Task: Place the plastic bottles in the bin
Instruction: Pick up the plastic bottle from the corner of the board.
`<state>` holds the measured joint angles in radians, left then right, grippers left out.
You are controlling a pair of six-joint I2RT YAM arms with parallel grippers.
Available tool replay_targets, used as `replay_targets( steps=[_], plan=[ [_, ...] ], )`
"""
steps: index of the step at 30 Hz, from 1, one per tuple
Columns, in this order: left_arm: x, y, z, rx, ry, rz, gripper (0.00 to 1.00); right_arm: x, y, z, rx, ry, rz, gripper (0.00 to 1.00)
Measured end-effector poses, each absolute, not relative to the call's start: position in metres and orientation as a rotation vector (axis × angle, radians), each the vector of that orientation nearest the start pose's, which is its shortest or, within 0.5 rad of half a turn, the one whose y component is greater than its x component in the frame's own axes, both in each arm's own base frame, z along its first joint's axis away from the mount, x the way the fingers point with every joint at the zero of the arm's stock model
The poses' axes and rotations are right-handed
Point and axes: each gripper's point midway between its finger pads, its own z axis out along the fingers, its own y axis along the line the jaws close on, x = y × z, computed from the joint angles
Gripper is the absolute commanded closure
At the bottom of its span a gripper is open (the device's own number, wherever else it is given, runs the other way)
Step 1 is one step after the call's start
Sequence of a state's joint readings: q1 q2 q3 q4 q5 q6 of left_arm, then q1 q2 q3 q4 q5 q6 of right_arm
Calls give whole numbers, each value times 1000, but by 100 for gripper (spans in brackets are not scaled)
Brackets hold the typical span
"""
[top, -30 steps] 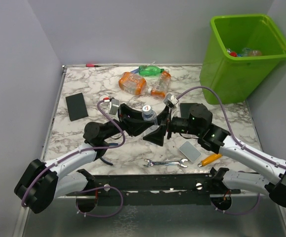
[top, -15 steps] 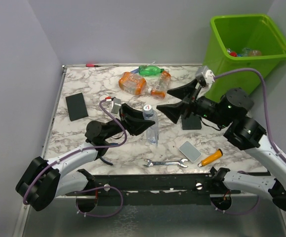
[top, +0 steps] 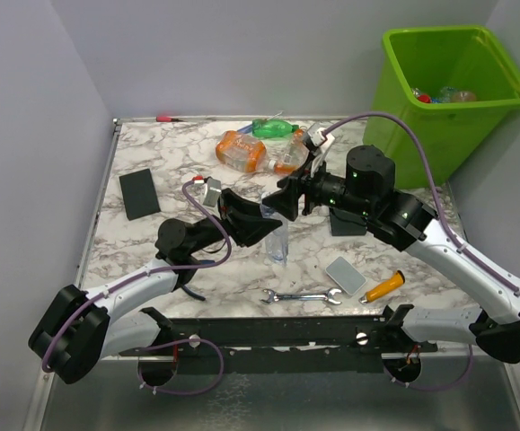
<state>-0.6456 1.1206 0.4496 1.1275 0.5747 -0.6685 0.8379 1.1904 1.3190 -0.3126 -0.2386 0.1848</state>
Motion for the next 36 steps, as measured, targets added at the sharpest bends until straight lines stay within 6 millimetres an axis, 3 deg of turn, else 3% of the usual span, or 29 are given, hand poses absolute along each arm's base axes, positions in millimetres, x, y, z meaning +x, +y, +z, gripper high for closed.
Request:
replay_targets(
  steps=[3,10,15,17,19,21,27,32,36],
  plan=[
    [197,-295,308,555,1205,-1456,80,219,323,363,-777,1695,963,32],
    [197,-295,308,554,1205,-1456,80,215,323,356,-780,1727,982,51],
    [198,-295,308,551,1207,-1455,80,217,327,345,-781,1764,988,55],
    [198,-295,307,550,1210,-1455,80,218,329,341,-782,1776,988,63],
    [198,-295,305,548,1223,-1456,77,219,330,339,-784,1783,987,80],
    [198,-295,305,542,1229,-1461,66,219,330,338,-793,1780,980,97],
    [196,-295,305,540,1227,-1468,4,221,328,338,-812,1765,955,99],
    [194,-285,318,511,1163,-1417,1,226,316,342,-777,1810,879,99],
    [198,-266,330,412,1108,-1338,1,244,286,395,-655,1743,708,99]
  ],
)
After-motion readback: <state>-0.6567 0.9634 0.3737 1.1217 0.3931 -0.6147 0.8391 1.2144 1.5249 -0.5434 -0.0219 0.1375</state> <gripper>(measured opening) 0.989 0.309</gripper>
